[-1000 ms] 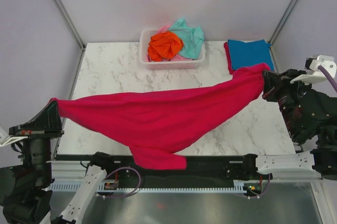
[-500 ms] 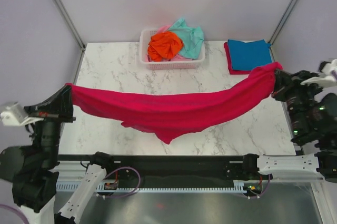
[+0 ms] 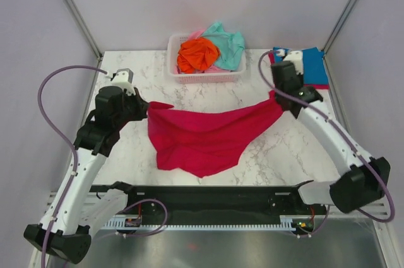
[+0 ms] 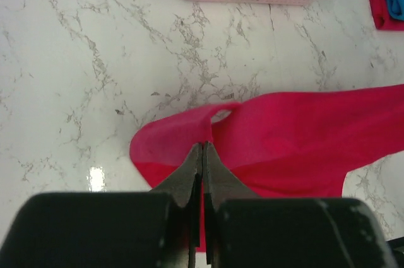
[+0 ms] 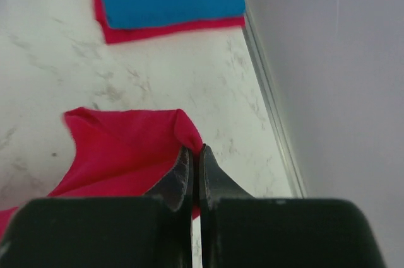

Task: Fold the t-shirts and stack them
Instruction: Flatten the tshirt out

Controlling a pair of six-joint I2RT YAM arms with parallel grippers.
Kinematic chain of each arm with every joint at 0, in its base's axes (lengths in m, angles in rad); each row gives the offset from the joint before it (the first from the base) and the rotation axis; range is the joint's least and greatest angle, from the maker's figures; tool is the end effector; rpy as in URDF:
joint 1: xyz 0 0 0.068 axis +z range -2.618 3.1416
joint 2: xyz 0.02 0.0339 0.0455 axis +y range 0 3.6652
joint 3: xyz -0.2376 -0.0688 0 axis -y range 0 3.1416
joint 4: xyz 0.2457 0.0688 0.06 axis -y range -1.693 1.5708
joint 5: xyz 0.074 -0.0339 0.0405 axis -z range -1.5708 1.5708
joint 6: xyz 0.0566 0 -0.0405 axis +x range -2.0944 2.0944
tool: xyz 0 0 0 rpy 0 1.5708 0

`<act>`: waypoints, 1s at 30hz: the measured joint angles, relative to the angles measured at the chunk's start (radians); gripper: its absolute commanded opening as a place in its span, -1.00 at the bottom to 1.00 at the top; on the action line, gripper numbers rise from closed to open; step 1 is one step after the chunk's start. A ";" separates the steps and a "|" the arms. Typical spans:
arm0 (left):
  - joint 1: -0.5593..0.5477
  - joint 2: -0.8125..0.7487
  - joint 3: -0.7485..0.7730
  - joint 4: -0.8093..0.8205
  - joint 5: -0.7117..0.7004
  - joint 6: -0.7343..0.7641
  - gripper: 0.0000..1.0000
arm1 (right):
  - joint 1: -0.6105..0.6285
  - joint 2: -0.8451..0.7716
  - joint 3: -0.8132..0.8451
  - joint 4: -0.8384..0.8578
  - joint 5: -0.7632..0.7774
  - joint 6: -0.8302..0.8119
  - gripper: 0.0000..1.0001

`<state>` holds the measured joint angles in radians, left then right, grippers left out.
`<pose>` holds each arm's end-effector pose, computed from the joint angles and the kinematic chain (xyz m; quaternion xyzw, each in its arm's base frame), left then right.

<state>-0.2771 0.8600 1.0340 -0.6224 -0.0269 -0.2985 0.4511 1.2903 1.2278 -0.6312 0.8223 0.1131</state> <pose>0.2065 -0.0571 0.3386 -0.0162 0.8464 -0.1401 0.5135 0.2788 0.0890 0.3144 0.0277 0.8466 -0.2392 0.4746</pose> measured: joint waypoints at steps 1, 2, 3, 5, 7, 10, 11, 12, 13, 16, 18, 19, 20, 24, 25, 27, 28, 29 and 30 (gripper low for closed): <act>0.000 0.010 0.000 0.003 0.003 -0.001 -0.96 | -0.099 0.044 0.017 -0.003 -0.062 0.013 -0.88; 0.000 0.019 0.000 0.008 0.007 -0.001 -0.96 | -0.185 0.100 0.058 -0.029 -0.117 0.029 -0.65; 0.000 0.026 0.000 0.012 0.008 -0.001 -0.96 | -0.234 0.149 0.095 -0.037 -0.151 0.046 -0.42; 0.000 0.074 0.010 0.012 0.005 -0.002 -0.96 | -0.308 0.293 0.232 -0.084 -0.237 0.097 0.10; 0.000 0.144 0.036 0.016 0.000 -0.002 -0.96 | -0.315 0.403 0.316 -0.079 -0.312 0.127 0.63; 0.000 0.260 0.048 0.029 -0.023 -0.002 -0.96 | -0.211 0.427 0.258 -0.080 -0.334 0.165 0.91; 0.001 0.292 0.045 0.026 -0.027 -0.003 -0.96 | -0.143 0.409 0.223 -0.085 -0.327 0.184 0.92; 0.001 0.315 0.039 0.026 -0.029 -0.003 -0.96 | -0.066 0.383 0.190 -0.096 -0.322 0.202 0.93; 0.001 0.326 0.032 0.024 -0.031 -0.003 -0.96 | 0.022 0.349 0.154 -0.097 -0.318 0.227 0.92; 0.002 0.332 0.004 0.025 -0.034 -0.007 -0.96 | 0.234 0.204 0.037 -0.095 -0.301 0.322 0.89; 0.005 0.331 -0.011 0.031 -0.034 -0.007 -0.96 | 0.471 0.094 -0.034 -0.083 -0.282 0.424 0.83; 0.007 0.331 -0.017 0.031 -0.034 -0.007 -0.96 | 0.567 0.050 -0.066 -0.073 -0.279 0.475 0.82; 0.008 0.331 -0.021 0.031 -0.034 -0.007 -0.96 | 0.650 0.032 -0.085 -0.067 -0.267 0.522 0.81; 0.017 0.331 -0.026 0.031 -0.034 -0.007 -0.96 | 0.871 0.180 -0.026 -0.047 -0.223 0.639 0.79; 0.019 0.331 -0.026 0.030 -0.035 -0.007 -0.96 | 0.894 0.252 0.018 -0.046 -0.217 0.649 0.77; 0.026 0.331 -0.027 0.029 -0.045 -0.007 -0.96 | 0.934 0.442 0.144 -0.047 -0.201 0.658 0.72; 0.028 0.331 -0.028 0.027 -0.050 -0.007 -0.96 | 0.945 0.521 0.200 -0.049 -0.197 0.657 0.71; 0.030 0.331 -0.029 0.027 -0.052 -0.007 -0.96 | 0.954 0.592 0.250 -0.045 -0.197 0.657 0.70; 0.032 0.331 -0.031 0.027 -0.053 -0.007 -0.96 | 0.959 0.641 0.289 -0.055 -0.195 0.651 0.68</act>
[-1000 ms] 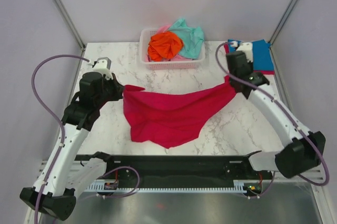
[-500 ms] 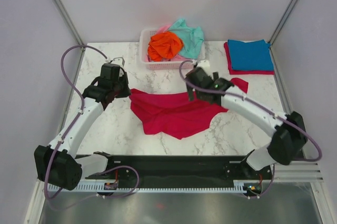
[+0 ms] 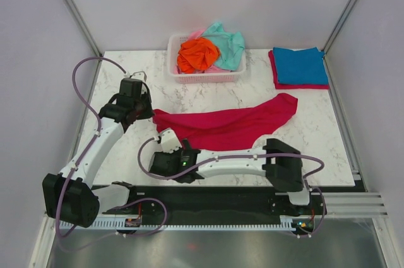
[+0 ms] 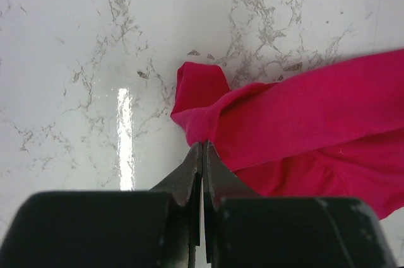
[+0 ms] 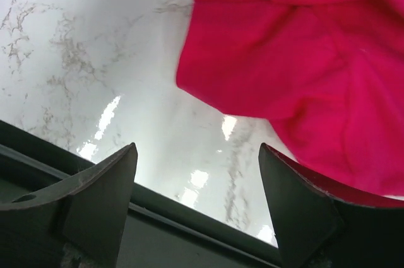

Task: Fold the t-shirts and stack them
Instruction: Flatten the tshirt out

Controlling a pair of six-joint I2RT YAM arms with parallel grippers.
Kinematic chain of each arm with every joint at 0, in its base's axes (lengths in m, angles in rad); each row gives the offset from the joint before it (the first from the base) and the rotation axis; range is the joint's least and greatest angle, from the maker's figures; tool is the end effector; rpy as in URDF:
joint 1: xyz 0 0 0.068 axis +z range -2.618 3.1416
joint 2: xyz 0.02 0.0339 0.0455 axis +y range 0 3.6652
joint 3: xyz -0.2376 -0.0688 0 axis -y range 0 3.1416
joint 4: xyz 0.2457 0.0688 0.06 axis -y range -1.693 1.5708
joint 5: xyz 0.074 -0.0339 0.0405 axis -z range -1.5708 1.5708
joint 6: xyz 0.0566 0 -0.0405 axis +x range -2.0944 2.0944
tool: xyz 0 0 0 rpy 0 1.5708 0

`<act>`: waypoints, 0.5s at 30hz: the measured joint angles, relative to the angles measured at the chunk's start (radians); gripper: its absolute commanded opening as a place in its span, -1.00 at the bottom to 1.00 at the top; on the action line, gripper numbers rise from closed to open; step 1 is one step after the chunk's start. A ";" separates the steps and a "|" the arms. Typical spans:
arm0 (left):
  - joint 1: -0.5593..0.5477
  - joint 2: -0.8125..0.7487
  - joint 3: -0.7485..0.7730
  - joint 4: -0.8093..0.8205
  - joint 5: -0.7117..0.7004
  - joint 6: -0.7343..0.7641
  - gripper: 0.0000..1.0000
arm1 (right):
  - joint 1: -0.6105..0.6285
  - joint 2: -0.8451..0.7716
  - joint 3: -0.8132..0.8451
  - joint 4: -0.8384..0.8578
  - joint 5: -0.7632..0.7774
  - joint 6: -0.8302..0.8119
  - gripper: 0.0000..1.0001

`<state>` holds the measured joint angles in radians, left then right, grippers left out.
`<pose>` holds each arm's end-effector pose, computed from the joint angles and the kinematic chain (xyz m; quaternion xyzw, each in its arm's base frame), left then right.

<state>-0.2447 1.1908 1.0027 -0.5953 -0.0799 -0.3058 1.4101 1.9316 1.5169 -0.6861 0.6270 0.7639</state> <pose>0.2697 -0.0627 0.2551 -0.0435 0.9219 -0.0687 0.3789 0.0979 0.3966 0.1849 -0.2256 0.9000 0.0566 0.3685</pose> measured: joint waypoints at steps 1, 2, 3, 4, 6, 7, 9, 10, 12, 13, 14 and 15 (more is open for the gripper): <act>0.003 0.000 -0.003 -0.001 0.000 0.000 -0.96 | 0.002 0.050 0.042 -0.003 -0.001 -0.006 0.68; 0.006 0.000 -0.007 -0.001 0.000 0.000 -0.96 | 0.003 0.092 0.080 -0.008 -0.001 -0.012 0.66; 0.009 0.000 -0.010 -0.002 0.000 0.000 -0.96 | 0.003 0.127 0.119 -0.015 -0.001 -0.020 0.64; 0.012 0.000 -0.011 -0.002 0.001 0.000 -0.96 | 0.002 0.153 0.149 -0.018 -0.002 -0.027 0.63; 0.019 0.000 -0.011 -0.002 0.001 0.000 -0.96 | -0.001 0.201 0.214 -0.025 -0.001 -0.037 0.55; 0.021 0.000 -0.011 -0.002 0.001 0.000 -0.96 | -0.002 0.219 0.238 -0.027 0.000 -0.039 0.51; 0.026 -0.001 -0.011 -0.002 0.001 0.000 -0.96 | -0.007 0.246 0.268 -0.028 0.000 -0.039 0.48; 0.027 -0.002 -0.011 -0.002 0.002 0.000 -0.96 | -0.008 0.255 0.270 -0.028 0.001 -0.039 0.46; 0.027 -0.003 -0.011 -0.002 0.003 0.000 -0.96 | -0.015 0.277 0.271 -0.035 0.002 -0.035 0.38; 0.027 -0.003 -0.011 -0.002 0.003 0.000 -0.96 | -0.019 0.291 0.270 -0.037 0.002 -0.035 0.36; 0.027 -0.003 -0.011 -0.003 0.003 0.000 -0.96 | -0.022 0.304 0.268 -0.039 0.003 -0.032 0.35; 0.027 -0.003 -0.011 -0.003 0.003 0.000 -0.96 | -0.025 0.313 0.266 -0.040 0.003 -0.030 0.33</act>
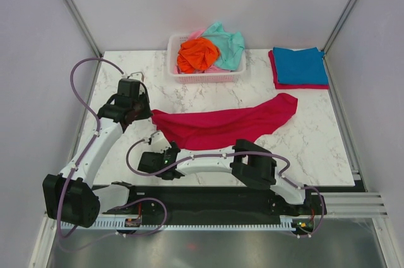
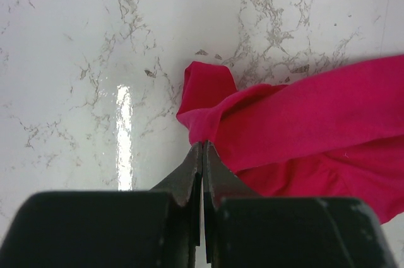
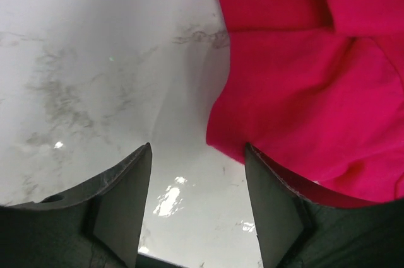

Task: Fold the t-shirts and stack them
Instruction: Flatten the tshirt out

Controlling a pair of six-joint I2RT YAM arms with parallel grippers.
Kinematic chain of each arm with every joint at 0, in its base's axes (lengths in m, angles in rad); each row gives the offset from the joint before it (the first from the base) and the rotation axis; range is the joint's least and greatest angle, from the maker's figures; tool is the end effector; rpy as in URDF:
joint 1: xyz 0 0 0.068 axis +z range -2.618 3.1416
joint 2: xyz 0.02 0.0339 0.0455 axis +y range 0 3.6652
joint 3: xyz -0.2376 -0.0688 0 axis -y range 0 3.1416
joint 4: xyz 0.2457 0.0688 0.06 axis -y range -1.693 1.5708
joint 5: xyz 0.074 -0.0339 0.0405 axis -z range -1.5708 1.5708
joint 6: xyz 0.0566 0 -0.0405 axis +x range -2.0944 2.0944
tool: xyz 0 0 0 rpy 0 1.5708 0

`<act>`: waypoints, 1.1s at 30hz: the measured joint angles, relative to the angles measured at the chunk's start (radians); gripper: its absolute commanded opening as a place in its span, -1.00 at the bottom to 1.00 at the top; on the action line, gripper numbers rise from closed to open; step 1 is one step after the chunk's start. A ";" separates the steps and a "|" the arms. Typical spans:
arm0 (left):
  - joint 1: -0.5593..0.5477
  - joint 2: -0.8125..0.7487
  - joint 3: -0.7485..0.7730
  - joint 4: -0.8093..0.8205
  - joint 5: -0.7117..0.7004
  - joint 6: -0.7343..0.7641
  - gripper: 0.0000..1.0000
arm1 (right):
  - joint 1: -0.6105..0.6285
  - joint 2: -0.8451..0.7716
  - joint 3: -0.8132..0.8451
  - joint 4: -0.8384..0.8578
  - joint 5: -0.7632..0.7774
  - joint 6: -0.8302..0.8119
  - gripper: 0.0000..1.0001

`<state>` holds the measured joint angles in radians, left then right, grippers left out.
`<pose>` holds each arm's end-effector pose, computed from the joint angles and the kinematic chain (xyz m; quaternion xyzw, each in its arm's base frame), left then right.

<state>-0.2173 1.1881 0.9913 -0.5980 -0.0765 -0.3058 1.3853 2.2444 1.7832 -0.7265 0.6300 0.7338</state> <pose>0.2698 -0.0551 0.2516 -0.0554 0.9234 -0.0636 0.3744 0.1176 0.4457 0.1325 -0.2428 0.9032 0.0091 0.3538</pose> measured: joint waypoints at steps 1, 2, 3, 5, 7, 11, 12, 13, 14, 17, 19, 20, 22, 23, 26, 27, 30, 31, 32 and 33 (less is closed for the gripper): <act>0.000 0.000 0.000 0.000 0.000 0.000 -0.96 | -0.002 0.011 -0.006 0.000 0.002 0.003 0.32; 0.000 0.000 0.000 0.000 0.000 0.000 -0.96 | -0.004 0.018 -0.014 0.004 0.010 0.014 0.31; 0.000 0.000 0.000 0.000 0.000 0.000 -0.96 | -0.005 0.018 -0.017 0.006 0.017 0.016 0.26; 0.000 0.000 0.000 0.000 0.000 0.000 -0.96 | -0.008 0.018 -0.024 0.015 0.026 0.029 0.18; 0.000 0.000 0.000 0.000 0.001 0.000 -0.96 | -0.006 0.016 -0.036 0.030 0.038 0.039 0.06; 0.000 0.000 0.000 0.000 0.001 0.000 -0.96 | -0.006 0.010 -0.063 0.051 0.070 0.057 -0.10; 0.000 0.000 0.000 0.000 0.001 0.000 -0.96 | -0.007 0.008 -0.069 0.054 0.079 0.063 -0.18; 0.000 0.000 0.000 0.000 0.001 0.000 -0.96 | -0.008 0.005 -0.080 0.061 0.090 0.067 -0.21; 0.000 0.000 0.000 0.000 0.001 0.000 -0.96 | -0.009 0.002 -0.089 0.062 0.099 0.072 -0.25; 0.000 0.000 0.000 0.000 0.001 0.000 -0.96 | -0.018 -0.013 -0.123 0.074 0.123 0.082 -0.51; 0.000 0.000 0.000 0.000 0.001 0.000 -0.96 | -0.029 -0.024 -0.151 0.087 0.139 0.080 -0.81; 0.000 0.000 0.000 0.000 0.000 0.000 -0.96 | -0.035 -0.031 -0.169 0.098 0.145 0.082 -0.99; 0.000 0.000 0.000 0.000 0.000 0.000 -0.96 | -0.043 -0.050 -0.208 0.121 0.159 0.081 -1.00; 0.000 0.000 0.000 0.000 0.000 0.000 -0.96 | -0.047 -0.064 -0.235 0.136 0.163 0.082 -1.00; 0.000 -0.002 0.000 0.000 0.001 0.000 -0.96 | -0.052 -0.127 -0.342 0.181 0.183 0.086 -1.00; 0.000 -0.005 0.000 0.000 0.002 0.000 -0.96 | -0.053 -0.166 -0.398 0.196 0.185 0.092 -1.00; 0.000 -0.037 0.000 -0.006 0.010 0.000 -0.96 | -0.054 -0.299 -0.564 0.156 0.180 0.114 -1.00; 0.000 -0.059 -0.001 -0.011 0.014 0.000 -0.96 | -0.052 -0.356 -0.610 0.120 0.182 0.125 -1.00; 0.000 -0.093 -0.002 -0.017 0.023 0.000 -0.96 | -0.050 -0.410 -0.637 0.087 0.185 0.134 -1.00; 0.000 -0.132 -0.002 -0.022 0.030 0.000 -0.96 | -0.042 -0.479 -0.652 0.041 0.198 0.143 -1.00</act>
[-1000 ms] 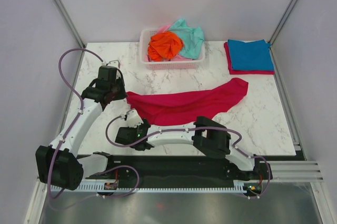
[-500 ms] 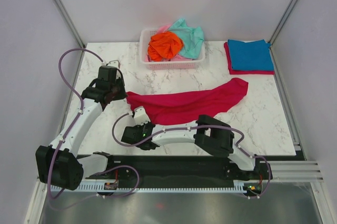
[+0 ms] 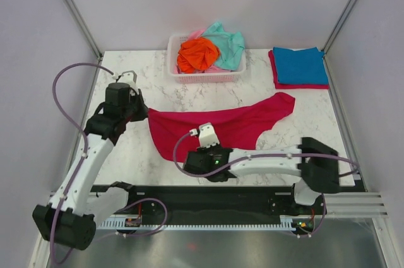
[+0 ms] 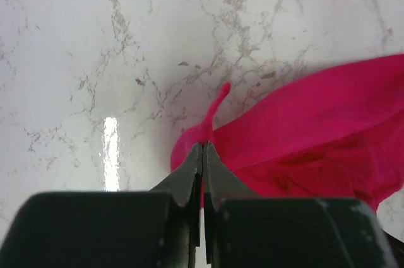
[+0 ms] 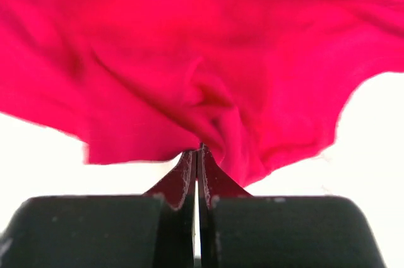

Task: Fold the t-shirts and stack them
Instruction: Flatten the tshirt out

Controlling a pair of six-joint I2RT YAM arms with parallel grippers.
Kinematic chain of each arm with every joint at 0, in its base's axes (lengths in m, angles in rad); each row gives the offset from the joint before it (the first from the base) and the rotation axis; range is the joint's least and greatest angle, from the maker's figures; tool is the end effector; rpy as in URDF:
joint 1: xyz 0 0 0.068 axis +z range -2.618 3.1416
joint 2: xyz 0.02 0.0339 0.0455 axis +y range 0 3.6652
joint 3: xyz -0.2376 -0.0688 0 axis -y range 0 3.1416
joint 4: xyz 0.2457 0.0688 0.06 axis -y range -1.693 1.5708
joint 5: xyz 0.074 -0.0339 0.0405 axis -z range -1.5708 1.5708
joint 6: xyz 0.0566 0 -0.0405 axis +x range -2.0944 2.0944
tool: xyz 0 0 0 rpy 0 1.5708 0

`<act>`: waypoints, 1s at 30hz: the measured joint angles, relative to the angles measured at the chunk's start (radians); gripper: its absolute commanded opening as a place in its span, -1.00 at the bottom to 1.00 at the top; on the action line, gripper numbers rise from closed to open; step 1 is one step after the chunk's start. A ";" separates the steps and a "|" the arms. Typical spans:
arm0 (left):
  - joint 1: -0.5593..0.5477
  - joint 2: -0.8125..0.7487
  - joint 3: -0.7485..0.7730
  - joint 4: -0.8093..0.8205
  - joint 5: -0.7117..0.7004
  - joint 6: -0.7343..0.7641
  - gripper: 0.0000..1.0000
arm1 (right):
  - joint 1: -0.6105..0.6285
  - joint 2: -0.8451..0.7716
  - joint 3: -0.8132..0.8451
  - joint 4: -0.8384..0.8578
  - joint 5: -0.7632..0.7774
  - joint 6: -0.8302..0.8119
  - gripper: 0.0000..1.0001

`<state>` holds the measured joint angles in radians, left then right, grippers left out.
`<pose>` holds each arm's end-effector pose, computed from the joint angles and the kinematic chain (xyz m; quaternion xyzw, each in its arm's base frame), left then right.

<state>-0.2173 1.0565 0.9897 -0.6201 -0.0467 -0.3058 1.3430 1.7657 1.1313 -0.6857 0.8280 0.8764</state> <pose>0.2478 -0.0520 0.2810 -0.0500 0.9023 -0.0902 0.4185 0.1145 0.3095 0.1405 -0.1611 0.8954 -0.0751 0.4084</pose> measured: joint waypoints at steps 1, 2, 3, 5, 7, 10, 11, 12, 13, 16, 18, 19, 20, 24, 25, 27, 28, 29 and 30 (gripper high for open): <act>0.000 -0.043 0.000 -0.003 0.006 0.000 -0.96 | 0.010 -0.068 -0.001 -0.029 0.016 0.005 -1.00; 0.000 -0.092 0.002 -0.010 0.013 0.000 -0.96 | 0.026 -0.150 0.004 -0.054 0.034 0.009 -1.00; 0.000 -0.145 0.005 -0.018 0.019 -0.002 -0.96 | 0.046 -0.232 0.022 -0.083 0.058 0.011 -1.00; 0.000 -0.229 0.024 -0.033 0.026 -0.005 -0.96 | 0.086 -0.362 0.083 -0.129 0.110 0.009 -1.00; 0.000 -0.315 0.062 -0.046 0.028 -0.008 -0.96 | 0.126 -0.460 0.168 -0.166 0.170 0.004 -1.00; 0.000 -0.399 0.156 -0.058 0.030 -0.007 -0.96 | 0.178 -0.555 0.299 -0.220 0.258 -0.026 -1.00; 0.000 -0.423 0.197 -0.064 0.030 -0.006 -0.96 | 0.192 -0.576 0.341 -0.238 0.289 -0.046 -1.00; 0.000 -0.439 0.232 -0.063 0.030 -0.003 -0.96 | 0.204 -0.587 0.382 -0.257 0.314 -0.069 -1.00; 0.000 -0.455 0.272 -0.065 0.032 0.002 -0.96 | 0.220 -0.595 0.426 -0.274 0.340 -0.096 -1.00; 0.000 -0.494 0.391 -0.060 0.050 0.037 -0.96 | 0.274 -0.603 0.552 -0.304 0.408 -0.196 -1.00; -0.003 -0.514 0.457 -0.058 0.053 0.062 -0.96 | 0.302 -0.615 0.614 -0.305 0.438 -0.274 -1.00; -0.006 -0.520 0.480 -0.058 0.054 0.069 -0.96 | 0.307 -0.625 0.636 -0.294 0.446 -0.323 -1.00; -0.010 -0.526 0.507 -0.057 0.054 0.077 -0.96 | 0.309 -0.639 0.649 -0.280 0.447 -0.373 -1.00; -0.014 -0.535 0.574 -0.053 0.053 0.091 -0.96 | 0.309 -0.671 0.668 -0.171 0.485 -0.616 -1.00; -0.014 -0.535 0.586 -0.050 0.050 0.092 -0.96 | 0.309 -0.666 0.678 -0.128 0.511 -0.682 -1.00; -0.014 -0.535 0.599 -0.040 0.044 0.092 -0.96 | 0.308 -0.632 0.699 -0.001 0.567 -0.850 -1.00; -0.014 -0.535 0.603 -0.032 0.038 0.093 -0.96 | 0.291 -0.610 0.703 0.064 0.584 -0.927 -1.00; -0.014 -0.535 0.603 -0.027 0.028 0.093 -0.96 | 0.256 -0.570 0.713 0.151 0.597 -1.015 -1.00; -0.014 -0.535 0.603 -0.024 0.023 0.093 -0.96 | 0.220 -0.532 0.716 0.213 0.607 -1.077 -1.00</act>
<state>-0.2314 0.5217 1.5925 -0.6445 -0.0238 -0.2123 1.5627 1.2335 1.8477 -0.4725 1.4345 -0.2005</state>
